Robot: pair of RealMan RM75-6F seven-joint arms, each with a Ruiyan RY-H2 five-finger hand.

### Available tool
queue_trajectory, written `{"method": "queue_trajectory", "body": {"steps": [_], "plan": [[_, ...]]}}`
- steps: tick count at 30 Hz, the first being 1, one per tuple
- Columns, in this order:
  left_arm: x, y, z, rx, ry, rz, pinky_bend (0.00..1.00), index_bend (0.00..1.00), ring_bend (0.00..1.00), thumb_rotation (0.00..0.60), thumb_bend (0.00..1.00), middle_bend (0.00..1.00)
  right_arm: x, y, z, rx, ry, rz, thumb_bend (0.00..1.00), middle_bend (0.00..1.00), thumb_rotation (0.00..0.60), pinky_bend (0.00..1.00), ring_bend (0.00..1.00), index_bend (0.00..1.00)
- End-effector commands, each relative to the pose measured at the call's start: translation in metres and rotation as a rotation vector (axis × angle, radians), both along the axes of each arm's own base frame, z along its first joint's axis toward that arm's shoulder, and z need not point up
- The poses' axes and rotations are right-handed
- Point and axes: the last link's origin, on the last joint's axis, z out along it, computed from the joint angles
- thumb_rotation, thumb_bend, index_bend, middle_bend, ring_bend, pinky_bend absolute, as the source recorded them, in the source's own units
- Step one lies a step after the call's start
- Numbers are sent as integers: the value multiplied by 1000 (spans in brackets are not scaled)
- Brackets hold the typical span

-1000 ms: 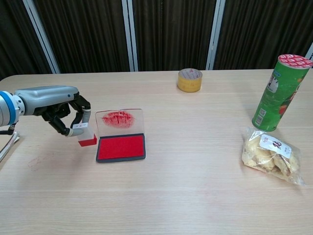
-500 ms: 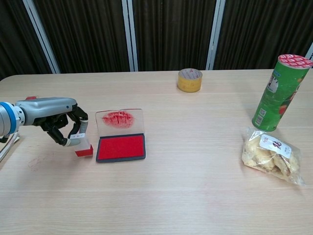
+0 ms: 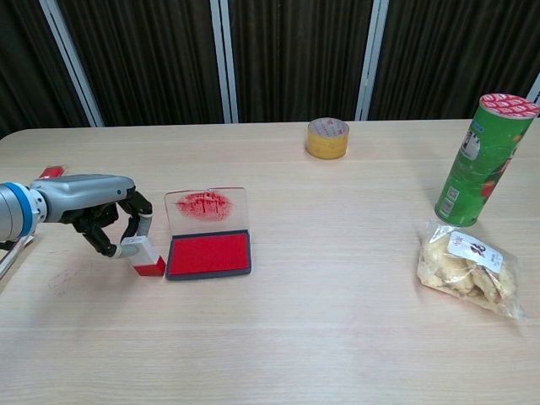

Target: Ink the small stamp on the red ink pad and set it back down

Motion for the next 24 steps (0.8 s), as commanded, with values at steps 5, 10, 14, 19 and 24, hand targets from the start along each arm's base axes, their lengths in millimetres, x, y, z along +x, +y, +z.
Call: {"method": "queue_trajectory", "body": {"steps": [5,10,14,19,24], "plan": [[-1,0,1,1,4,3,864,439,867,600,475,379,0,0,0,-1,1,1,0,0,600,0,0,0],[-1,-1,2,2,-4,5,862,427,865,600,475,370,0,0,0,-2,-1,1,0,0,600,0,0,0],[-1,-3,3,-9,-2,1,862,428,865,600,476,370,0,0,0,-1,-1,1,0,0,600,0,0,0],[0,-6,3,-15,1,-14,861,423,862,600,475,368,0,0,0,-2,-1,1,0,0,600,0,0,0],[1,-11,7,-19,-4,-21,860,419,861,600,472,364,1,1,1,-3,-3,4,0,0,600,0,0,0]]}}
